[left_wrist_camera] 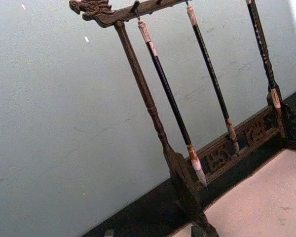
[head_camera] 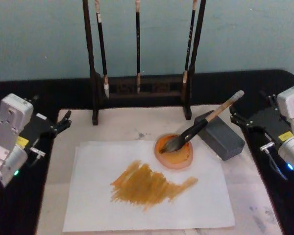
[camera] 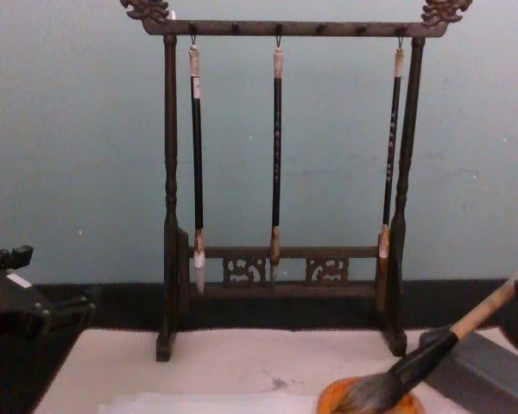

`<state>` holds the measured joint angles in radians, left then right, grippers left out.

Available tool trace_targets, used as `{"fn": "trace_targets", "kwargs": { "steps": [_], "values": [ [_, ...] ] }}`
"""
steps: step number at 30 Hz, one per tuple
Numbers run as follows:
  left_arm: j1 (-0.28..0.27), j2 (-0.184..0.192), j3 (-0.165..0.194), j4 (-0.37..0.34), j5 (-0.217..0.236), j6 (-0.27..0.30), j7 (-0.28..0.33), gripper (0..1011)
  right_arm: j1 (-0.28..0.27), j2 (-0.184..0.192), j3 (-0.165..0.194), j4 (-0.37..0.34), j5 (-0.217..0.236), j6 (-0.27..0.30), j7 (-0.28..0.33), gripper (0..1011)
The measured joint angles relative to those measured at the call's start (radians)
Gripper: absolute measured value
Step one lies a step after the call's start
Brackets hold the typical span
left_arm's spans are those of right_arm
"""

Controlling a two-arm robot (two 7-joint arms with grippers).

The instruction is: Pick up the brush from the inkstone, write on the paper, then place the brush back to its original position.

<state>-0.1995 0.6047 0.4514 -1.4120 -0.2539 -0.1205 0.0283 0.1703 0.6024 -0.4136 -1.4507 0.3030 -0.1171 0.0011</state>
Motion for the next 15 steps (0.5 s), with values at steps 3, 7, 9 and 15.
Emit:
{"fn": "trace_targets", "kwargs": {
  "steps": [3, 7, 9, 15],
  "values": [
    [0.0, 0.0, 0.0, 0.0, 0.0, 0.0, 0.0, 1010, -0.028, 0.002, 0.036, -0.037, 0.066, 0.014, 0.034, 1000],
    [0.0, 0.0, 0.0, 0.0, 0.0, 0.0, 0.0, 1010, -0.076, -0.005, 0.107, -0.084, 0.229, 0.056, 0.111, 1000],
    [0.0, 0.0, 0.0, 0.0, 0.0, 0.0, 0.0, 1010, -0.092, -0.009, 0.133, -0.099, 0.294, 0.079, 0.14, 1000],
    [0.0, 0.0, 0.0, 0.0, 0.0, 0.0, 0.0, 1010, -0.162, -0.054, 0.259, -0.156, 0.575, 0.231, 0.215, 1000]
  ]
}}
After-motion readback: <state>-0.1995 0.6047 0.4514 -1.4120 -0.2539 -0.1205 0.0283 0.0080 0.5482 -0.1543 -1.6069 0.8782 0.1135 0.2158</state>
